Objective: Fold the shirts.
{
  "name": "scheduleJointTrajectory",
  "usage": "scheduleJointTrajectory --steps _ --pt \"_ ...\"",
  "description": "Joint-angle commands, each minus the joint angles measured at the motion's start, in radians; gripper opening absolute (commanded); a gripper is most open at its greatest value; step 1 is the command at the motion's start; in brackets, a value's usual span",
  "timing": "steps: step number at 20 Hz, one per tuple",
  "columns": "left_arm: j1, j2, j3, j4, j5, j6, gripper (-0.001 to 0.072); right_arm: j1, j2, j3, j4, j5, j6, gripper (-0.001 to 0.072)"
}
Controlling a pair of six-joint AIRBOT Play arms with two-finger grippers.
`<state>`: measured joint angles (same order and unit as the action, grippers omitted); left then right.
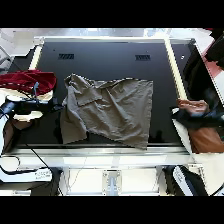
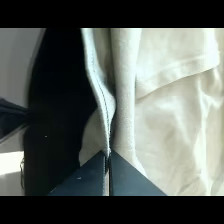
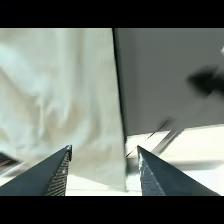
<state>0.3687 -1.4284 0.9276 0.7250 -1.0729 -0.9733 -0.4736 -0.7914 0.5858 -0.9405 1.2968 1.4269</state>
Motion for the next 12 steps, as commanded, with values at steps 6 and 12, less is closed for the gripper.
scheduleJointTrajectory --steps 6,12 --pt "0.006 0.047 0.001 -0.020 -0.009 0.000 0.0010 0.001 -0.187 -0.322 0.161 -0.122 -0.144 0.0448" --pt "0.006 0.047 0.000 -0.023 -0.012 0.000 0.0010 0.203 -0.340 -0.319 0.263 -0.257 -0.192 0.0448"
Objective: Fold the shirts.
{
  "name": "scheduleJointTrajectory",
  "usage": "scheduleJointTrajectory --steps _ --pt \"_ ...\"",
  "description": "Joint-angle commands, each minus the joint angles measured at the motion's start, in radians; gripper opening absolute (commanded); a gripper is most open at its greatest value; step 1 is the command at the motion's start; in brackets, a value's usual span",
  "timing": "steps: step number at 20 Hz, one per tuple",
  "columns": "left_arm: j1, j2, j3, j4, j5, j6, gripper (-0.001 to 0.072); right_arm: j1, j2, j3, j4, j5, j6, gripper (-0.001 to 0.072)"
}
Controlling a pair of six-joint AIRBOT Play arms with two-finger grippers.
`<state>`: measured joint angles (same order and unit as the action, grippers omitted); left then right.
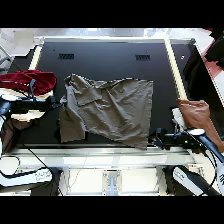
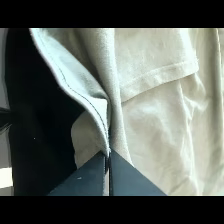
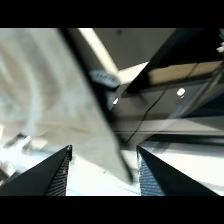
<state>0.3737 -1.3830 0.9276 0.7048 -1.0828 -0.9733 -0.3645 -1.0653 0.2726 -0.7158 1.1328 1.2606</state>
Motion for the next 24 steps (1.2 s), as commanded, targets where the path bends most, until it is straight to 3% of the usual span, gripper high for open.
scheduleJointTrajectory --steps 1,4,5,6,7,9,14,20,24 --pt "0.001 0.001 0.000 -0.003 -0.002 0.000 0.0011 0.130 -0.076 -0.003 0.043 -0.110 -0.025 0.0448" --pt "0.001 0.001 0.000 -0.003 -0.002 0.000 0.0010 0.186 -0.079 0.002 0.080 -0.132 -0.024 0.0414" --pt "0.001 0.001 0.000 -0.003 -0.002 0.000 0.0011 0.187 -0.079 0.002 0.112 -0.130 -0.027 0.0268" --pt "0.001 0.002 0.001 -0.003 -0.002 0.000 0.0011 0.187 -0.077 0.002 0.150 -0.130 -0.066 0.0060" --pt "0.001 0.007 0.001 -0.003 -0.006 0.000 0.0010 0.187 -0.075 0.010 0.192 -0.113 -0.116 0.0017" --pt "0.007 0.057 0.002 -0.003 -0.009 0.001 0.0009 0.187 -0.062 0.068 0.253 -0.009 -0.201 0.0016" --pt "0.152 0.417 0.002 -0.003 -0.008 0.001 0.0010 0.187 0.182 0.373 0.209 0.130 -0.143 0.0015" --pt "0.314 0.861 0.103 -0.046 0.113 0.000 0.0010 0.187 0.554 0.949 -0.191 0.132 0.109 0.0016" --pt "0.314 0.898 0.380 -0.051 0.167 -0.045 0.0009 0.187 0.628 1.262 -0.347 0.127 0.163 0.0015"
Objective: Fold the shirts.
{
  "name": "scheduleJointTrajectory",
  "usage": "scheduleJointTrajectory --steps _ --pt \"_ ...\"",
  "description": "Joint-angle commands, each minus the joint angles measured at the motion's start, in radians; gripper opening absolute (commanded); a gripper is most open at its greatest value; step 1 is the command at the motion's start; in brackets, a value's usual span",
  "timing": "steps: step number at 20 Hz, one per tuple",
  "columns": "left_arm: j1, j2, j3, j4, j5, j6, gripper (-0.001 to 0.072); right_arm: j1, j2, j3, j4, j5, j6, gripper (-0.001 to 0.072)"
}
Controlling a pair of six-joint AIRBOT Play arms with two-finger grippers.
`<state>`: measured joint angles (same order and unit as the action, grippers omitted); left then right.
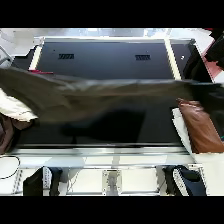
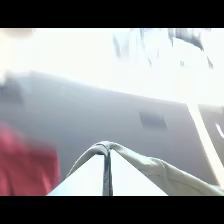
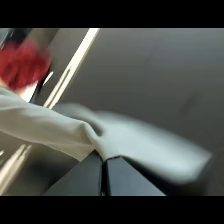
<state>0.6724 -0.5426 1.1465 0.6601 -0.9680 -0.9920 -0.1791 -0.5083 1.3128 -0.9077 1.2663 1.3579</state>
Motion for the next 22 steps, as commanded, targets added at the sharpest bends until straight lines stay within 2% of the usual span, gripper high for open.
scheduleJointTrajectory --steps 1,3,5,7,9,12,14,17,19,20,22 --pt "0.015 0.036 0.240 -0.003 0.053 -0.027 0.0009 0.001 0.066 0.275 -0.188 -0.024 0.064 0.0016" --pt "0.015 -0.028 0.386 0.004 0.019 -0.074 0.0009 0.001 0.043 0.331 -0.265 -0.077 0.062 0.0015" --pt "0.015 -0.113 0.489 0.004 -0.145 -0.136 0.0009 0.001 -0.015 0.338 -0.339 -0.109 0.052 0.0015" --pt "0.015 -0.207 0.496 0.004 -0.326 -0.164 0.0009 0.001 -0.124 0.322 -0.392 -0.063 0.046 0.0014" --pt "-0.001 -0.323 0.494 -0.010 -0.427 -0.232 0.0009 0.001 -0.266 0.288 -0.355 -0.044 0.046 0.0015" --pt "-0.135 -0.504 0.492 0.003 -0.460 -0.235 0.0009 0.002 -0.505 0.254 -0.249 -0.044 0.034 0.0015" --pt "-0.278 -0.638 0.492 0.044 -0.451 -0.224 0.0009 0.022 -0.662 0.254 -0.196 -0.056 -0.004 0.0014" --pt "-0.470 -0.859 0.492 0.292 -0.332 -0.227 0.0009 0.070 -0.856 0.254 -0.220 -0.147 -0.021 0.0015" --pt "-0.529 -0.985 0.492 0.435 -0.175 -0.315 0.0009 0.078 -0.956 0.254 -0.230 -0.239 -0.018 0.0015" --pt "-0.541 -1.041 0.492 0.468 -0.085 -0.378 0.0009 0.078 -0.997 0.254 -0.230 -0.291 -0.012 0.0015" --pt "-0.542 -1.118 0.492 0.465 0.064 -0.436 0.0009 0.078 -1.055 0.254 -0.230 -0.388 -0.013 0.0014"
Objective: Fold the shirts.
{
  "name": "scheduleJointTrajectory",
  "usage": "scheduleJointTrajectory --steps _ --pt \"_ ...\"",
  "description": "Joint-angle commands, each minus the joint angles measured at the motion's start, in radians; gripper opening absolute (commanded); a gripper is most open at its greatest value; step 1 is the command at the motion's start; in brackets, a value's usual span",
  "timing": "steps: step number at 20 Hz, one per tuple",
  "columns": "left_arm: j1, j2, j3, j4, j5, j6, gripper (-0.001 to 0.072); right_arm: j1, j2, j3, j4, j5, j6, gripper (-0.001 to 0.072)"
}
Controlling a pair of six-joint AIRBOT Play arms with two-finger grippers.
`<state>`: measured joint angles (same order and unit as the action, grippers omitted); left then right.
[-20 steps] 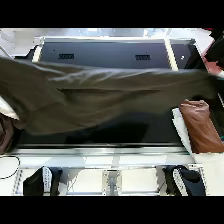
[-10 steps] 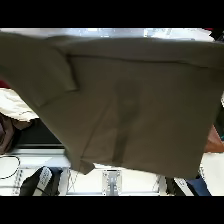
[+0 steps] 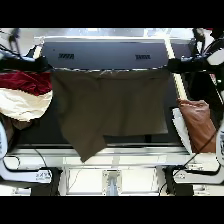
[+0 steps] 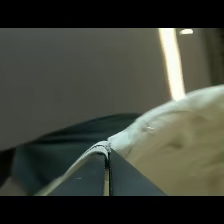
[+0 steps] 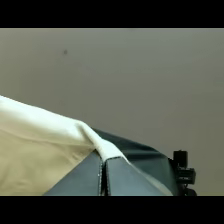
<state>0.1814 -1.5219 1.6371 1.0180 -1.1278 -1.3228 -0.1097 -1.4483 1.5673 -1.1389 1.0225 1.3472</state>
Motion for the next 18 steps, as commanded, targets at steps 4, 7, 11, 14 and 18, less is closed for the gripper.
scheduleJointTrajectory --steps 4,7,11,14,18 --pt "-0.051 -0.191 0.002 0.104 0.305 -0.113 0.0010 0.007 -0.185 0.001 0.001 -0.264 -0.002 0.0015" --pt "-0.052 -0.179 0.002 0.091 0.255 -0.113 0.0010 0.004 -0.203 0.001 -0.018 -0.249 -0.002 0.0015" --pt "-0.077 -0.158 0.000 0.170 0.069 -0.058 0.0008 0.004 -0.203 0.001 -0.084 -0.122 0.029 0.0014" --pt "-0.126 -0.097 -0.084 0.333 0.066 -0.063 0.0008 0.006 -0.198 -0.003 -0.180 -0.005 0.084 0.0014" --pt "-0.145 -0.066 -0.251 0.354 0.081 -0.092 0.0009 0.006 -0.196 -0.063 -0.195 0.027 0.084 0.0014"
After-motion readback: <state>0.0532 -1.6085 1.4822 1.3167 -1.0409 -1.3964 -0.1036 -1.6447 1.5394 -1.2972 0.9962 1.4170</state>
